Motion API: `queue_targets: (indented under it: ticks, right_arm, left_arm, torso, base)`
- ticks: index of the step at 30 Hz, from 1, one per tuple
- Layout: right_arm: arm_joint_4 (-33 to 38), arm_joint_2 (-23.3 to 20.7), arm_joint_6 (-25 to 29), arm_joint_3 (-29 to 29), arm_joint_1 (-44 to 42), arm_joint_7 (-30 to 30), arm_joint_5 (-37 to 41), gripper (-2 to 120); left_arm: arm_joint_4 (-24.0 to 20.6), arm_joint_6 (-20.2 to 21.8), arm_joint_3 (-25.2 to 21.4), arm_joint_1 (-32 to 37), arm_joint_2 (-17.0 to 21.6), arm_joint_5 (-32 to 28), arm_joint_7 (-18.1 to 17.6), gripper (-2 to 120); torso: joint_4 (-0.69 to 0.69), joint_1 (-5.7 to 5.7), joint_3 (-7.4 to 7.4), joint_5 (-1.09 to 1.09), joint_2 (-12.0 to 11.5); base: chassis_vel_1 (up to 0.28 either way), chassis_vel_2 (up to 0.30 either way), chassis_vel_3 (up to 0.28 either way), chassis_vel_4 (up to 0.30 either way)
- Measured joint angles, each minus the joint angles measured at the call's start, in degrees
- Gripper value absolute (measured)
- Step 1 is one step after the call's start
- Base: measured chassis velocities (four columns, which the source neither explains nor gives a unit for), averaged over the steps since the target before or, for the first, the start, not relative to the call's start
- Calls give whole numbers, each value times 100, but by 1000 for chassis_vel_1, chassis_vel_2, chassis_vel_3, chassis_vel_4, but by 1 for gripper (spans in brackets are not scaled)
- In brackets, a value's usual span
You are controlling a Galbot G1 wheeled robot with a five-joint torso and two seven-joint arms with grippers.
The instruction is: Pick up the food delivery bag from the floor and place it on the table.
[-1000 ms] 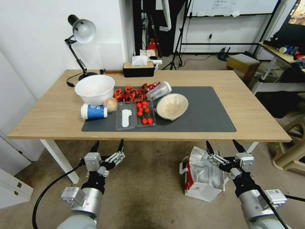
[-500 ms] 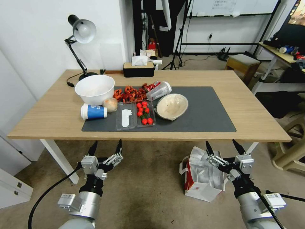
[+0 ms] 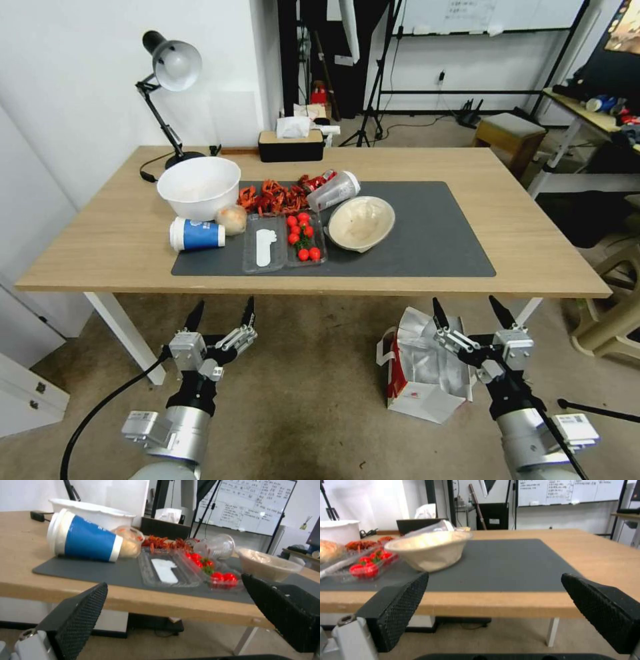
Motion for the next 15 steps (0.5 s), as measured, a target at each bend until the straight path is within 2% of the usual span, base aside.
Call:
queue_targets:
  ticks: [15]
  right_arm:
    - [-100, -49, 16, 13, 45, -47, 51, 100]
  left_arm:
    - [168, -128, -5, 6, -80, 114, 65, 100]
  torso:
    - [0, -191, -242, 0, -434]
  base:
    - [0, 0, 0, 0]
